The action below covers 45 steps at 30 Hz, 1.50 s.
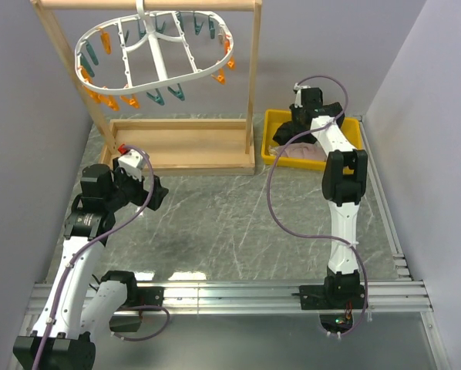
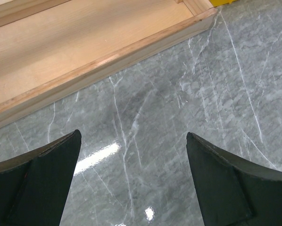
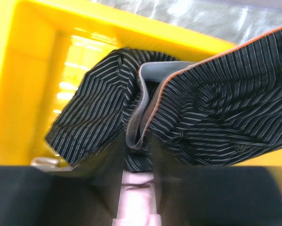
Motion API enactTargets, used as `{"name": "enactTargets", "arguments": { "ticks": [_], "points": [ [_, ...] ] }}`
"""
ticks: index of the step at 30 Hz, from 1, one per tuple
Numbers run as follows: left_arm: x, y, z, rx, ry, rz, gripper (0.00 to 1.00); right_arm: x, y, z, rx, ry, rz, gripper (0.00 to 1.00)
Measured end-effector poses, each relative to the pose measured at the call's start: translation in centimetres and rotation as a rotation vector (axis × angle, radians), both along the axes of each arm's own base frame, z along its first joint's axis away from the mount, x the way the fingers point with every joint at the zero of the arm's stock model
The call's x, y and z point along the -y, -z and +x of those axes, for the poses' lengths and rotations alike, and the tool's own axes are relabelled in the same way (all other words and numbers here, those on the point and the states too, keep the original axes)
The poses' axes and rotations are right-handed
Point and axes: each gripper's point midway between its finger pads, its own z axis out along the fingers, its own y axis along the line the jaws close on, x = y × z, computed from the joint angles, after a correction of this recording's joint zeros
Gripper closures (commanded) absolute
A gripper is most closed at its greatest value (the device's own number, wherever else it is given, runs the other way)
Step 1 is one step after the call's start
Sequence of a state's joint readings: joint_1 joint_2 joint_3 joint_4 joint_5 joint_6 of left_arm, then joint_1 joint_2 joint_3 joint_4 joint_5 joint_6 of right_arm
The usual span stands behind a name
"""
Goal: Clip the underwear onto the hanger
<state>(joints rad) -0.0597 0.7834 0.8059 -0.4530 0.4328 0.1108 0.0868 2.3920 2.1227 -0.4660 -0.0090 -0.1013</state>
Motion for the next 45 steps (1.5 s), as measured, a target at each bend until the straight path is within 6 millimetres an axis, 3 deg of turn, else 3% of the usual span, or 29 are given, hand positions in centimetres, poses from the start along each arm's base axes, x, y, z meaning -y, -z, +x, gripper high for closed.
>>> {"name": "enactTargets", "arguments": {
  "ticks": [1, 2, 7, 9, 13, 18, 20, 23, 27, 31, 33, 36, 39, 45],
  "points": [
    [0.0, 0.0, 0.0, 0.000, 0.000, 0.000, 0.01, 0.1, -0.1, 0.1, 0.005, 0.006, -0.004, 0.97],
    [0.0, 0.0, 0.0, 0.001, 0.000, 0.000, 0.01, 0.3, -0.3, 0.2, 0.013, 0.009, -0.010, 1.00],
    [-0.1, -0.3, -0.1, 0.011, -0.003, 0.000, 0.01, 0.5, -1.8, -0.6, 0.023, 0.010, -0.019, 1.00],
    [0.0, -0.6, -0.3, 0.021, -0.002, -0.003, 0.01, 0.6, -4.0, -1.4, 0.043, 0.003, -0.021, 1.00],
    [0.3, -1.2, -0.6, 0.025, 0.015, -0.011, 0.01, 0.5, -12.1, -2.7, 0.165, -0.015, -0.007, 1.00],
    [0.7, -2.0, -0.9, 0.024, 0.042, -0.023, 0.01, 0.3, -25.3, -6.1, 0.395, -0.032, 0.025, 1.00],
    [0.8, -2.4, -1.0, 0.031, 0.048, -0.025, 0.01, 0.2, -29.3, -7.7, 0.466, -0.043, 0.040, 1.00],
    [1.0, -2.9, -1.4, 0.046, 0.060, -0.029, 0.01, -0.1, -33.6, -10.8, 0.529, -0.069, 0.064, 1.00],
    [1.3, -3.4, -2.4, 0.058, 0.084, -0.035, 0.01, -1.3, -37.0, -15.4, 0.559, -0.145, 0.110, 1.00],
    [1.7, -4.0, -3.1, 0.069, 0.114, -0.043, 0.01, -4.0, -38.8, -20.7, 0.570, -0.282, 0.160, 1.00],
    [1.8, -4.0, -3.4, 0.067, 0.123, -0.048, 0.01, -6.7, -38.6, -23.8, 0.553, -0.389, 0.188, 1.00],
    [2.0, -4.0, -3.5, 0.061, 0.129, -0.055, 0.01, -11.2, -37.0, -27.5, 0.502, -0.552, 0.237, 1.00],
    [2.0, -4.1, -3.4, 0.051, 0.127, -0.063, 0.01, -15.3, -34.5, -30.0, 0.416, -0.693, 0.282, 1.00],
    [2.1, -4.4, -3.5, 0.038, 0.116, -0.087, 0.01, -20.0, -30.9, -33.2, 0.260, -0.882, 0.357, 1.00]
  ]
}}
